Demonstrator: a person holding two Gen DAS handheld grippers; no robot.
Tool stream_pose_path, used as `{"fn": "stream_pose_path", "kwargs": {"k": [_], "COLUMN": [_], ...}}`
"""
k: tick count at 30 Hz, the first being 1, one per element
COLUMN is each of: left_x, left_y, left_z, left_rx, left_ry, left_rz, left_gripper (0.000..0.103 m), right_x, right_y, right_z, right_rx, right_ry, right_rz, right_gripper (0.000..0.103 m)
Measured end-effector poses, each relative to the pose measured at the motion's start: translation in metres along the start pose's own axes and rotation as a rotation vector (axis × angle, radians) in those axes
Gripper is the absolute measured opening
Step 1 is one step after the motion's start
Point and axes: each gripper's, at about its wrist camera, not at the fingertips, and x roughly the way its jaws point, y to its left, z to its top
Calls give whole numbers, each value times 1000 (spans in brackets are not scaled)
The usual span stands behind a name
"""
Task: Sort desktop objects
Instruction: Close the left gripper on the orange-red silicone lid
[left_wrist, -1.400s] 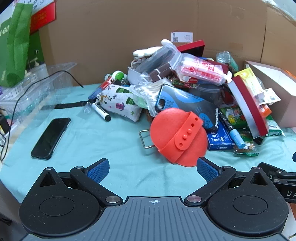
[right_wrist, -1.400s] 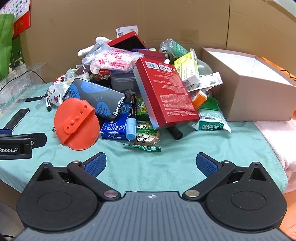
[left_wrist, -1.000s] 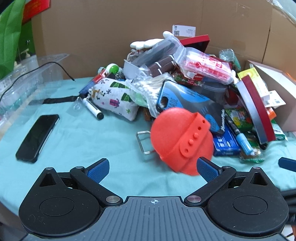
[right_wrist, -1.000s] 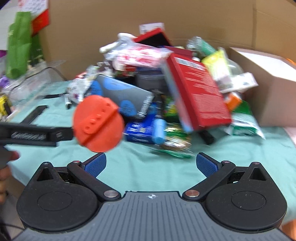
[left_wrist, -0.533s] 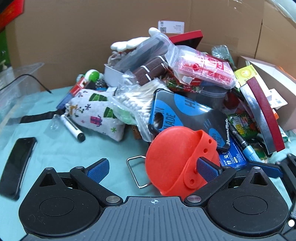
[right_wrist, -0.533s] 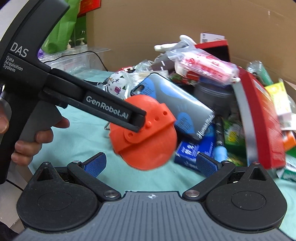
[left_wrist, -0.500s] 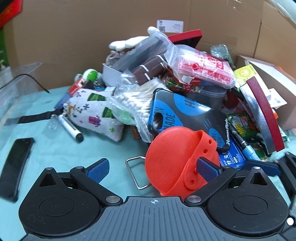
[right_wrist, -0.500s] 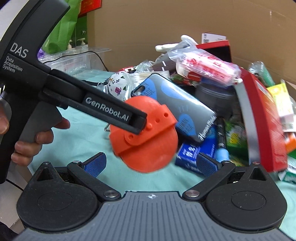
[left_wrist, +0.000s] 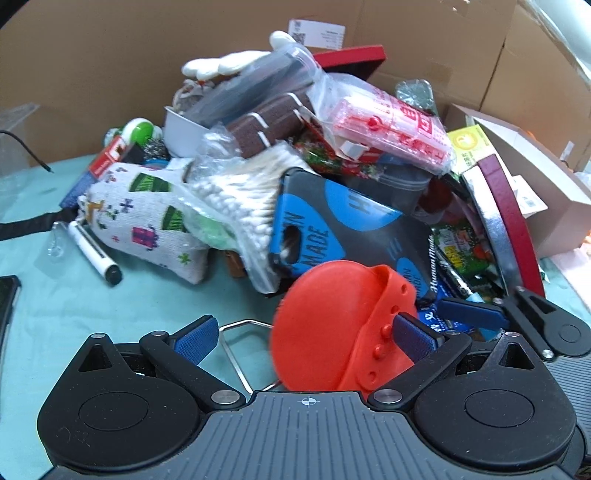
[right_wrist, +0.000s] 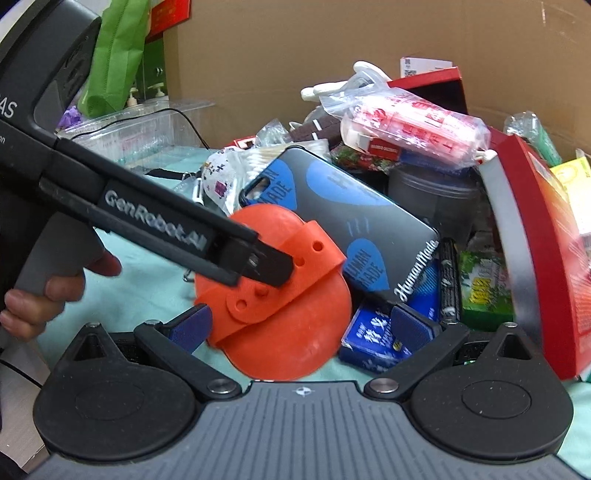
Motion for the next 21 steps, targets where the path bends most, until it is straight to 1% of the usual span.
{"fn": "stream_pose_path", "kwargs": {"k": [3,4,8,12,15,17,20,21], "left_x": [8,10,12,12,11,11,11,10], "left_y": [-6,-7,-5,-5,-5,-4,-5,-5], "left_z": [0,0,2,1,-1,0,0,0], "left_rx": [33,38,27,30,36,36,41,41], "left_ry": [15,19,27,23,21,21,23,23], "left_rz": [-14,-24,-61,-65,-74,-95,-91,-89], "left_gripper": [103,102,98,96,93,89,90,88], "right_x": [3,3,3,5,6,6,5,4], "right_y": [1,2,2,5,6,8,10,10], "right_z": [2,3,5,6,7,7,7,7], "right_rx": [-7,-11,-22,-23,-19,-20,-23,-21], "right_ry": [-15,-20,-31,-31,-21,-17,-14,-15], "right_rz": [10,12,37,47,64,60,53,50], "right_gripper": [102,101,97,94,88,89,88,87]}}
